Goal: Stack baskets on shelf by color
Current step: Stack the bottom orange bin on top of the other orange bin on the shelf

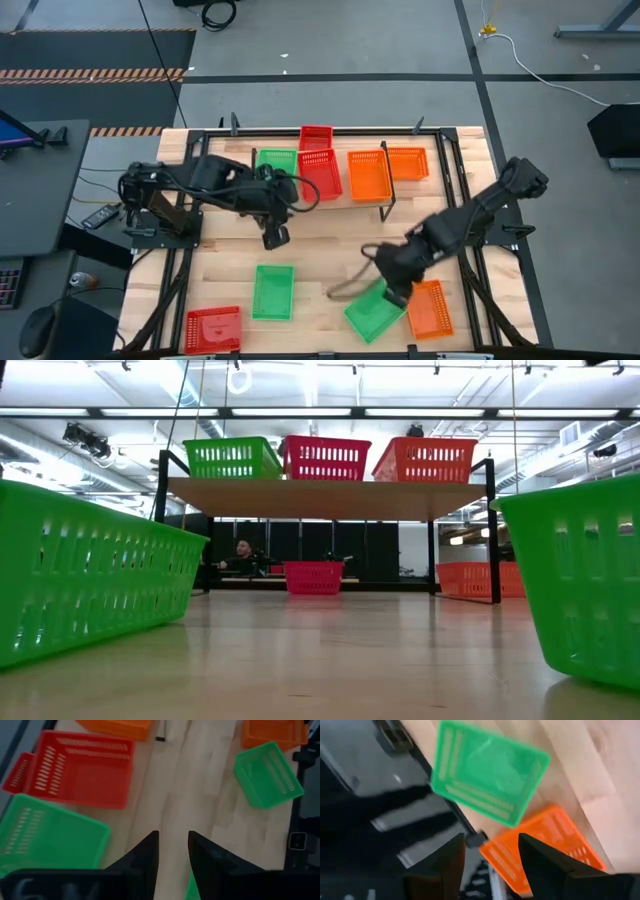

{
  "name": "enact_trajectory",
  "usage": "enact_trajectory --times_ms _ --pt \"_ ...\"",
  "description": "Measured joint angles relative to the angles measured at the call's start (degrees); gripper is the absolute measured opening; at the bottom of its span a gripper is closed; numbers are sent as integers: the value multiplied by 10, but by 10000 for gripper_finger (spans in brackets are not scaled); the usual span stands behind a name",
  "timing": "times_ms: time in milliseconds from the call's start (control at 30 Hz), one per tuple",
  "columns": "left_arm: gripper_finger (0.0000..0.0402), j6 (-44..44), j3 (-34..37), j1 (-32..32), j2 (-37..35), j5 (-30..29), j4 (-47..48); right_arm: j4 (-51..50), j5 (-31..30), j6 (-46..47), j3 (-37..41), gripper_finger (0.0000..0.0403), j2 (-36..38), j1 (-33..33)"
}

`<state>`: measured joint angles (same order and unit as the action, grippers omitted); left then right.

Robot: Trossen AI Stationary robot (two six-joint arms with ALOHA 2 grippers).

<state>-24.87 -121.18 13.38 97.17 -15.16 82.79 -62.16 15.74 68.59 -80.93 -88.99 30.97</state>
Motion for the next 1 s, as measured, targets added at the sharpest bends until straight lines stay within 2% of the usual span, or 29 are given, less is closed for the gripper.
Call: enact_trajectory --times_ms 267,500,600,800,867,1000 --pt "110 -8 25 21 0 11 -40 -59 2 -42 0 190 -23 120" --pt "110 -76 25 23 -1 9 -104 -56 -25 -43 1 190 -24 213" --pt "110 -109 25 24 -1 9 -152 -30 -65 -39 1 190 -28 254" --pt "110 -152 25 37 -1 7 -217 34 -202 -49 1 190 -63 315" --pt "110 -174 25 40 -1 5 -227 42 -213 -57 1 190 -85 327" --pt "110 -240 25 45 -1 -18 -232 60 -183 -87 1 190 -137 343"
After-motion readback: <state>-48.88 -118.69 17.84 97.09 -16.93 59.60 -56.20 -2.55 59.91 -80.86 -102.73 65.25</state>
